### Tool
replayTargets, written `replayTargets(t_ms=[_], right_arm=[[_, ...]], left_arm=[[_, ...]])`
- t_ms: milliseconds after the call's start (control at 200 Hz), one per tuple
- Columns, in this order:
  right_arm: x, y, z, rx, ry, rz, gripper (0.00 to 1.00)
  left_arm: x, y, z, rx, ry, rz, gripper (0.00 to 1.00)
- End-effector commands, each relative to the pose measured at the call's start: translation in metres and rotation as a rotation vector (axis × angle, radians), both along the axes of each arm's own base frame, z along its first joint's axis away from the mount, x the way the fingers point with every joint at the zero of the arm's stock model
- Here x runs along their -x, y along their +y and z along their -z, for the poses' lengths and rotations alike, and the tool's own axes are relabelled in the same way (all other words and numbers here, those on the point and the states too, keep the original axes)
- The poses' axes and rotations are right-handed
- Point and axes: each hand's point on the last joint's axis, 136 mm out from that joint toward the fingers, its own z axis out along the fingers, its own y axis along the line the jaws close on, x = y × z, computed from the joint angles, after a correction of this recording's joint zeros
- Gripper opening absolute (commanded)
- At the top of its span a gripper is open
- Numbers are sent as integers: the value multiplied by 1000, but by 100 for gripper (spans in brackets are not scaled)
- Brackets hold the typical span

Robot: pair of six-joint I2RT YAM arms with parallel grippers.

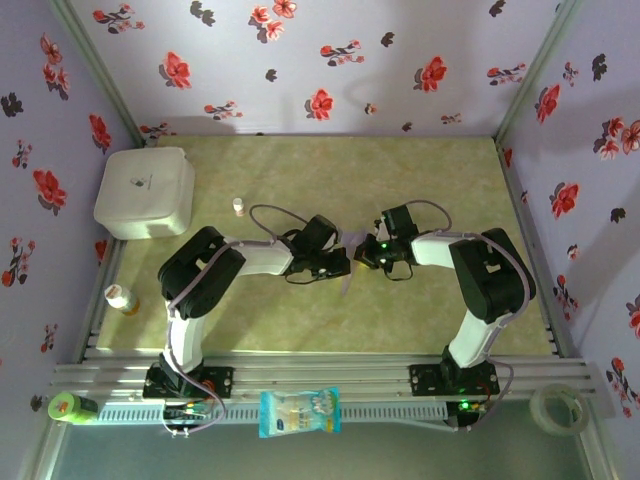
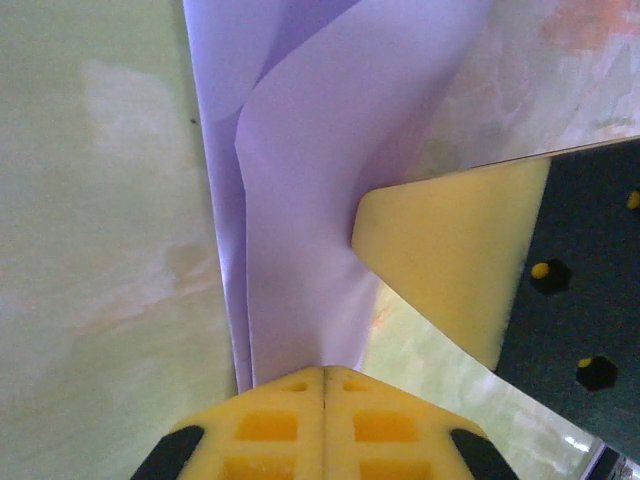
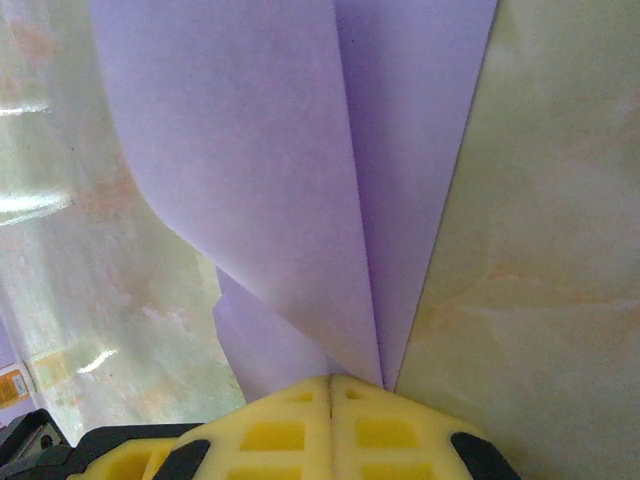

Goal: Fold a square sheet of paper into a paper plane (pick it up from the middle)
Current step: Fold the wing for the fifth time at the center of the table.

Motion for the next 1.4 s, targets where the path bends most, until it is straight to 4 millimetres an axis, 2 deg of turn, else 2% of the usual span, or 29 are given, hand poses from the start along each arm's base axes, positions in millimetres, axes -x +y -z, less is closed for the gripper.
replayTargets(t_ms=[0,105,220,330,470,595,875,1130,1265,1395], right_arm=[[13,-12,8,64,65,18,8],[5,-13,-17,43,11,28,10],[1,-32,-35,79,-37,57,9],[4,-23,-58,-1,-96,6,8],[13,-7,-67,-64,-114,-35,6],[22,9,-58,-41,-104,-75,5],[17,32,-40,-43,-81,-94,5],[17,26,-13,13,-40,-77,4],[14,16,4,39,-23,-38,4],[5,6,12,39,-14,15,5]], left_arm=[[28,37,45,-192,70,29,0],[42,44,49,-216,79,60,0],[57,52,53,-211,92,89,0],[66,58,54,-208,100,104,0],[72,64,55,-209,107,110,0],[72,63,54,-208,105,112,0],[71,63,55,-210,109,110,0],[73,65,58,-213,114,102,0],[74,67,60,-217,119,101,0],[77,70,62,-222,127,97,0]])
